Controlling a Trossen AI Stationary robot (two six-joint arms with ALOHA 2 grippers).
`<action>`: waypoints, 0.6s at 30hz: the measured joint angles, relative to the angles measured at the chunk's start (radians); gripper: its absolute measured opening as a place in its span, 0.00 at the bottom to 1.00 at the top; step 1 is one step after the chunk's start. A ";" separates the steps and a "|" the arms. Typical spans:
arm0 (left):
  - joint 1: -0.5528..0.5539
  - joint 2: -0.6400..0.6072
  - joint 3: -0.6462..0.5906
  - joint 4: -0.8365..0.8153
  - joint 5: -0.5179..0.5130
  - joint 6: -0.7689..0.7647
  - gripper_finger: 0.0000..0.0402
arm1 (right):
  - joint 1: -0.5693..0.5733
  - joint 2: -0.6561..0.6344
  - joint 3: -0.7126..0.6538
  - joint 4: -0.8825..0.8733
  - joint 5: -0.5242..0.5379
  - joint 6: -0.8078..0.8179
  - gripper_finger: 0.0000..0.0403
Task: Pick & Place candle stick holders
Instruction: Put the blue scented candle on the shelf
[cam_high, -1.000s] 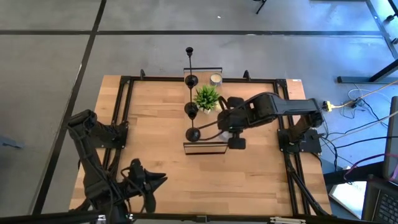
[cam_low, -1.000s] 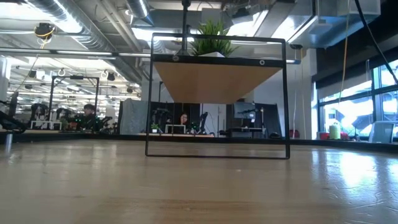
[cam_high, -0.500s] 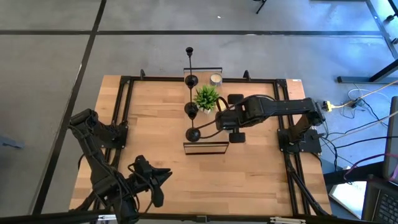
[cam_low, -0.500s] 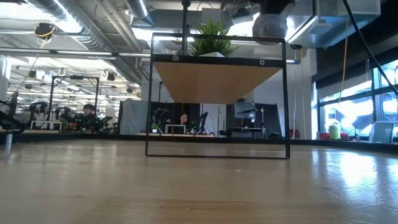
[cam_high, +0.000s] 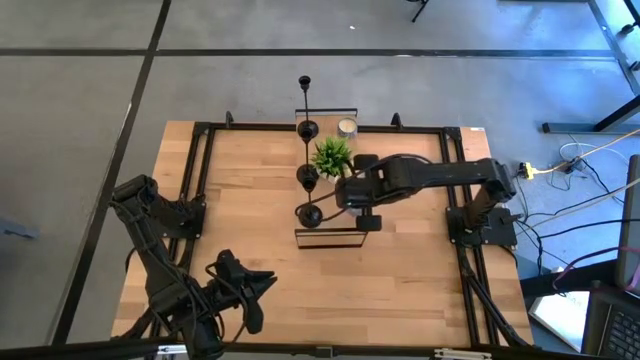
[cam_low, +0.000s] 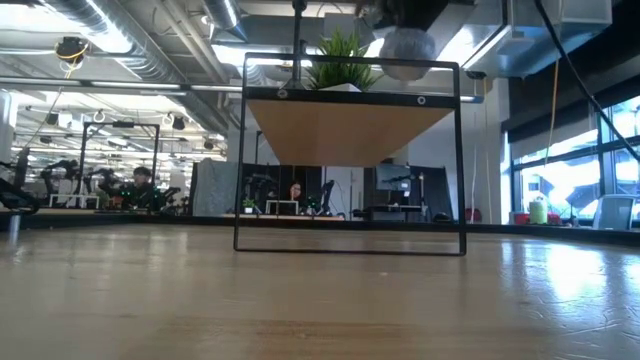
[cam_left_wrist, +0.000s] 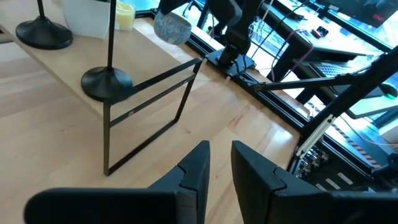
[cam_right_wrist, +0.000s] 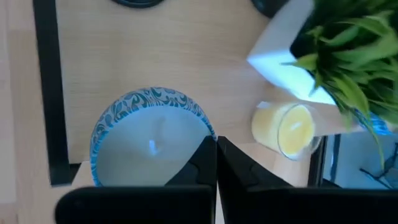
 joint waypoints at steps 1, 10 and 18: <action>0.000 0.000 0.000 0.000 0.000 0.000 0.15 | 0.000 0.009 0.000 0.001 0.001 -0.008 0.00; -0.002 0.000 0.000 0.021 0.000 0.008 0.15 | 0.005 0.046 0.000 0.001 0.025 -0.023 0.00; -0.002 0.000 0.000 0.021 0.000 0.010 0.15 | 0.006 0.046 0.000 0.025 0.025 -0.026 0.00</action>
